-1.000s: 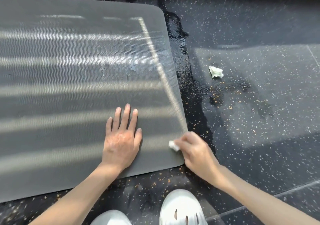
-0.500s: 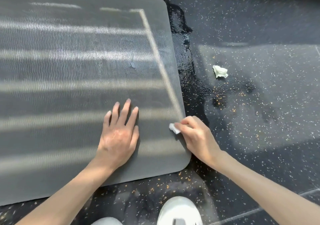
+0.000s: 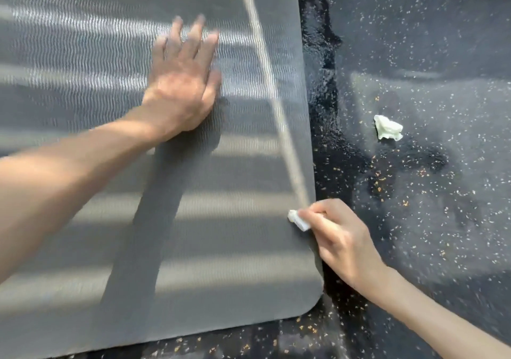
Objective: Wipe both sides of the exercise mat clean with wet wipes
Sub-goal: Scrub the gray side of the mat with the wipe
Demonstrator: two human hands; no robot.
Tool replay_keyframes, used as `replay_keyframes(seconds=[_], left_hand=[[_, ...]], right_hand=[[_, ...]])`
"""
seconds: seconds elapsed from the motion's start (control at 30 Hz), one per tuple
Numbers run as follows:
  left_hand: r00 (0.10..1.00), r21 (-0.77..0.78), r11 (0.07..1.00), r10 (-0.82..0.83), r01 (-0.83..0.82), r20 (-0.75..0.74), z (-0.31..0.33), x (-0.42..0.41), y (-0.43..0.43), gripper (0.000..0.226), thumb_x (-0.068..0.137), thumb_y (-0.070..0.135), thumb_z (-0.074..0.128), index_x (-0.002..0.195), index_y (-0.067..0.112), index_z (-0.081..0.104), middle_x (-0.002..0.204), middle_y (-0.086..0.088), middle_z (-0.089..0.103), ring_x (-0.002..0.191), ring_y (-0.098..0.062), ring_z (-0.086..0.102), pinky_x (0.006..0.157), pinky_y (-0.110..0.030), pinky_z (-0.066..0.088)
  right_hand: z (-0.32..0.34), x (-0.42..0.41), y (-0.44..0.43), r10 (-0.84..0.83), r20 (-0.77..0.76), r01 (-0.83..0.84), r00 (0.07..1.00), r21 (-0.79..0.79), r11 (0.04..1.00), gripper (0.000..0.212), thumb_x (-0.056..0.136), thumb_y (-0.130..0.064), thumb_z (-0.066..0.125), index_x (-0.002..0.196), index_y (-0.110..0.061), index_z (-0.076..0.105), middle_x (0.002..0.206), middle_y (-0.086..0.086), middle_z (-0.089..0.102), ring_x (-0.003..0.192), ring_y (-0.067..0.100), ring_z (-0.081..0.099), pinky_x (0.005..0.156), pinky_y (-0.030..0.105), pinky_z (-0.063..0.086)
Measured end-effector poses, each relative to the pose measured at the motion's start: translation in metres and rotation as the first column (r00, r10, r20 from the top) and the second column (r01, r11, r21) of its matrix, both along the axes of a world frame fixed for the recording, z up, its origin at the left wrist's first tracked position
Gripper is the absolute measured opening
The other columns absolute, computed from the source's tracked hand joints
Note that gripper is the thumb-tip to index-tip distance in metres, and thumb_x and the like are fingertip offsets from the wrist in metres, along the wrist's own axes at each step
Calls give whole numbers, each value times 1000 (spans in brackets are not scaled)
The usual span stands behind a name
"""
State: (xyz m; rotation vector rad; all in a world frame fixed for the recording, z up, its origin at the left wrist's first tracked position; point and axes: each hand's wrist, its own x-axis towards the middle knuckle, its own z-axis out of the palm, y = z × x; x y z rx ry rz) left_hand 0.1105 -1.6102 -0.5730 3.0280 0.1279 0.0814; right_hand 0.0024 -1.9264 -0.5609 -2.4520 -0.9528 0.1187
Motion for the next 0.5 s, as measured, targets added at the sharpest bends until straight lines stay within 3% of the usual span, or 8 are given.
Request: replay_keyframes(seconds=[0.1,0.17,0.37,0.5], left_hand=[[998,-16,999,34,-35,-58,-4,32,11,57,106,34,23,157,14,11,166,-8,1,151,-34,-1,120,-49,2],[996,-88,993,69,-73,-49,-10,49,19,55,106,31,26,157,12,14,166,-9,4,151,-35,1,120,-48,1],[999,-29,999,30,-29,24,-31,51,34,59,99,36,25,146,2,32,156,-21,28,137,-47,28,110,-54,24],[999,-103,994,46,-44,17,-32,58,36,57,96,38,29,142,5,36,154,-18,33,134,-46,31,111,-55,27]], right_hand=[[-10,49,21,-48,89,51,995,-28,998,16,86,-3,61,97,2,71,88,13,58,72,32,57,66,36,46],[-17,86,39,-138,157,141,978,-10,990,18,82,2,58,94,-1,72,85,13,60,71,30,56,62,39,48],[-10,56,27,-183,91,182,979,17,983,30,80,12,53,95,-2,75,86,11,62,72,28,58,66,28,46],[-18,140,55,-302,138,296,943,65,953,22,80,12,59,90,-1,74,84,12,63,74,28,61,67,27,46]])
